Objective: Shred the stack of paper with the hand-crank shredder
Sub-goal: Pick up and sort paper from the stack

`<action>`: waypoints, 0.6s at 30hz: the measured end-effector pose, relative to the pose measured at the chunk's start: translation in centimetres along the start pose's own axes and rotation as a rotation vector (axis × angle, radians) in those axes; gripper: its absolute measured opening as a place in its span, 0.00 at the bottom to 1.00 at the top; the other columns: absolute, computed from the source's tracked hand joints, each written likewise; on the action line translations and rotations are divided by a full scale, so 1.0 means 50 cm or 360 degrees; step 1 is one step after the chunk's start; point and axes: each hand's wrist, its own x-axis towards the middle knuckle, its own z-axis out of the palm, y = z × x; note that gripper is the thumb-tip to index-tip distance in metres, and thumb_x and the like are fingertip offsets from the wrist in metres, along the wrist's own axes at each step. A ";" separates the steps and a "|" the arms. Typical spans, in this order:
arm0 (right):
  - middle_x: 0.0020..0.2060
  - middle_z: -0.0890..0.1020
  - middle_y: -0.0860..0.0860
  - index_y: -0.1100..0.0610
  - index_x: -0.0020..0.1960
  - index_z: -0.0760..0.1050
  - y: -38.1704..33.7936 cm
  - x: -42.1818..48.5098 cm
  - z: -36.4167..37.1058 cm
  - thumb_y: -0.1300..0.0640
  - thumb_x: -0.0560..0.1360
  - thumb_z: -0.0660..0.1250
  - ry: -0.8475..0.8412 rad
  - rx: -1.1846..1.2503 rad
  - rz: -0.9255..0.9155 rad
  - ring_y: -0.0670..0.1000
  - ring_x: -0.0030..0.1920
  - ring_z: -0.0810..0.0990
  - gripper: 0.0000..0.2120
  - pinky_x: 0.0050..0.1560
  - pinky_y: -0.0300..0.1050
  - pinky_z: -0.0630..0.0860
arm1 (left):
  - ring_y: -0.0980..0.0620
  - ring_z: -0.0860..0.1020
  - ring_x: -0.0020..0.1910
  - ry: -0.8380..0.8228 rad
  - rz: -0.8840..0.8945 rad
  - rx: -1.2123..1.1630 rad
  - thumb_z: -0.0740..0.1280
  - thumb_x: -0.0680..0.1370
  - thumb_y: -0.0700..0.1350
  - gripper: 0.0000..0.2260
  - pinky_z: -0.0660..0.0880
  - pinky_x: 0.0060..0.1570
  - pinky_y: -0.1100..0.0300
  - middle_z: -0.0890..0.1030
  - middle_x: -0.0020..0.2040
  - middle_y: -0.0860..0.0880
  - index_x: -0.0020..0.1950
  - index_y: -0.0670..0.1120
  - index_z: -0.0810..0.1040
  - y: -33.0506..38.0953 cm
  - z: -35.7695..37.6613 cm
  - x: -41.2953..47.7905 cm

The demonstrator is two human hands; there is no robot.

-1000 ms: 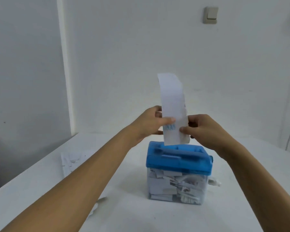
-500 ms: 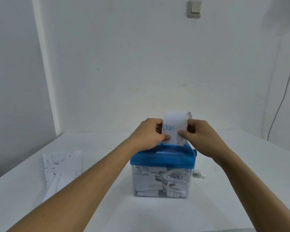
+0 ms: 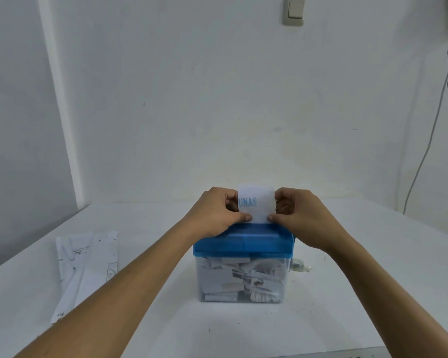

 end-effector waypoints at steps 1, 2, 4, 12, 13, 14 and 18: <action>0.50 0.83 0.44 0.50 0.55 0.78 0.001 -0.001 0.002 0.59 0.76 0.73 0.0028 -0.0038 0.0003 0.46 0.48 0.82 0.10 0.45 0.34 0.80 | 0.57 0.82 0.45 -0.0013 -0.0007 0.0014 0.76 0.76 0.48 0.12 0.78 0.42 0.68 0.85 0.51 0.55 0.59 0.50 0.83 0.001 0.000 0.000; 0.49 0.83 0.43 0.49 0.55 0.78 0.004 -0.002 0.004 0.59 0.76 0.72 0.0070 -0.0104 0.0002 0.46 0.49 0.81 0.10 0.43 0.32 0.77 | 0.57 0.83 0.44 -0.0021 -0.0012 0.0024 0.76 0.76 0.48 0.11 0.80 0.43 0.65 0.86 0.50 0.54 0.57 0.49 0.83 0.001 0.001 0.000; 0.47 0.82 0.42 0.48 0.55 0.77 0.008 -0.004 0.004 0.58 0.76 0.71 0.0144 -0.0200 0.0000 0.45 0.49 0.80 0.09 0.40 0.30 0.73 | 0.56 0.83 0.45 -0.0015 -0.0016 0.0021 0.77 0.76 0.48 0.10 0.82 0.48 0.61 0.86 0.50 0.54 0.55 0.49 0.83 0.000 0.004 0.000; 0.45 0.83 0.43 0.48 0.58 0.77 0.018 -0.008 0.013 0.55 0.79 0.69 0.0179 -0.0035 0.0009 0.44 0.46 0.80 0.09 0.40 0.31 0.74 | 0.58 0.81 0.50 0.0049 -0.0023 -0.0006 0.74 0.77 0.51 0.13 0.75 0.45 0.69 0.85 0.56 0.55 0.60 0.50 0.84 0.005 0.011 -0.007; 0.45 0.82 0.42 0.47 0.58 0.76 0.018 -0.008 0.016 0.55 0.79 0.68 0.0192 -0.0043 -0.0001 0.43 0.47 0.80 0.08 0.39 0.31 0.73 | 0.58 0.81 0.50 0.0059 -0.0042 0.0015 0.74 0.78 0.52 0.13 0.75 0.44 0.68 0.84 0.56 0.55 0.60 0.50 0.84 0.005 0.012 -0.007; 0.45 0.82 0.41 0.45 0.58 0.75 0.021 -0.009 0.019 0.54 0.80 0.68 0.0212 -0.0034 -0.0010 0.42 0.47 0.79 0.08 0.39 0.30 0.73 | 0.57 0.81 0.49 0.0064 -0.0055 0.0039 0.73 0.78 0.53 0.13 0.76 0.44 0.67 0.84 0.54 0.55 0.59 0.49 0.85 0.005 0.013 -0.006; 0.46 0.84 0.40 0.45 0.57 0.78 0.062 -0.043 0.028 0.56 0.81 0.64 0.0518 0.0209 0.0006 0.39 0.47 0.81 0.09 0.40 0.29 0.77 | 0.56 0.82 0.50 0.0069 -0.0013 0.0108 0.73 0.78 0.54 0.11 0.79 0.49 0.62 0.85 0.54 0.55 0.55 0.49 0.86 -0.003 0.017 -0.009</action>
